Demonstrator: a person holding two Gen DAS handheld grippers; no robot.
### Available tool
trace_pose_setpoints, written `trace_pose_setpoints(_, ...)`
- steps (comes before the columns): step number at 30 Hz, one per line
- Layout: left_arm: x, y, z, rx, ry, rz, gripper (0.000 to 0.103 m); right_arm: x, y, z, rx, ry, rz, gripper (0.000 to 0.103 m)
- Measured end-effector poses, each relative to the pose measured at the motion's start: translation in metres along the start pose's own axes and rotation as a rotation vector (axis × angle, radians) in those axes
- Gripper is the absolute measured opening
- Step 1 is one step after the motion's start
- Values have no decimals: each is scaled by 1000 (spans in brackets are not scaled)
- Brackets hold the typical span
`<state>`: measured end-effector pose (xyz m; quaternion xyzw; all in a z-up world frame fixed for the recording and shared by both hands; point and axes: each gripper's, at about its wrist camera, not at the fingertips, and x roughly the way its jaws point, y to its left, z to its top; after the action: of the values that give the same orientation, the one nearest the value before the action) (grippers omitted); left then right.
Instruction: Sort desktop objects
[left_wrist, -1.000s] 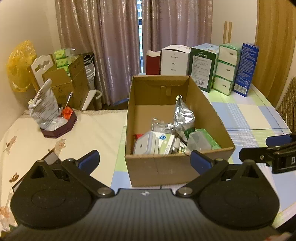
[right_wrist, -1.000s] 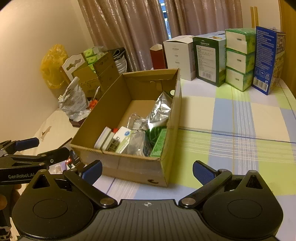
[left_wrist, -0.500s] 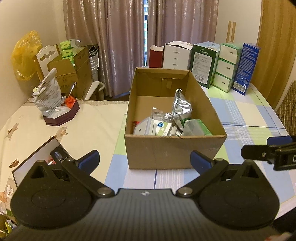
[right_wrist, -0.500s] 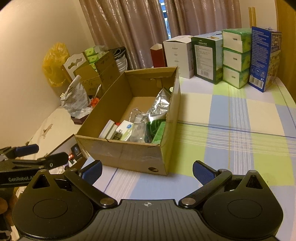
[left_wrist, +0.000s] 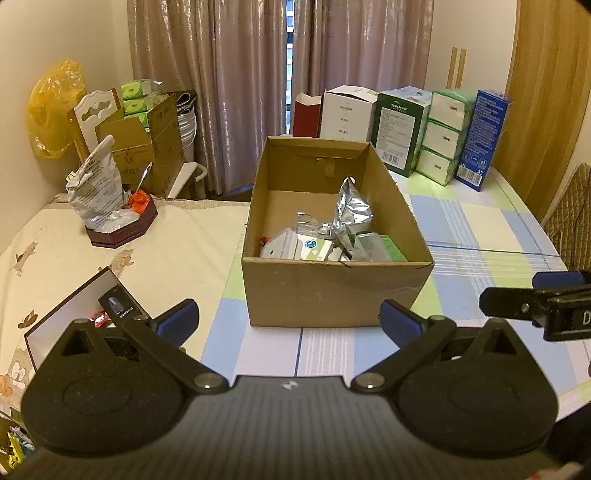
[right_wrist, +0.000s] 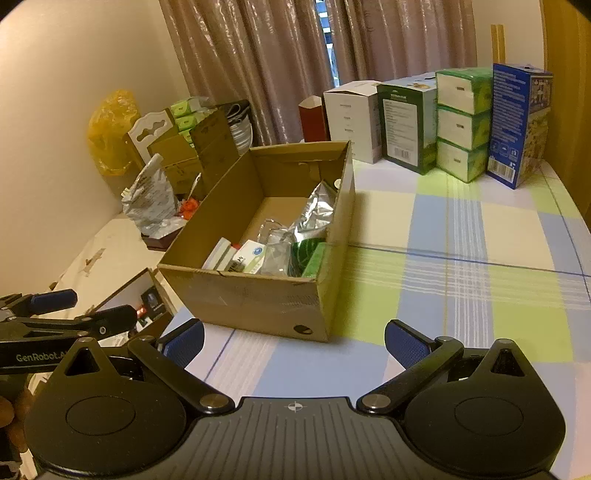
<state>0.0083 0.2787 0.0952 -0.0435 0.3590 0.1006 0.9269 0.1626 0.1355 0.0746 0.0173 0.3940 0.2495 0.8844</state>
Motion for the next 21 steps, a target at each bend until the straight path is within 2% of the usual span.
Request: trace_pose_setpoints(21, -16, -11, -6, -3, -11, -2, 102, -17, 0, -10, 2, -12, -7, 101)
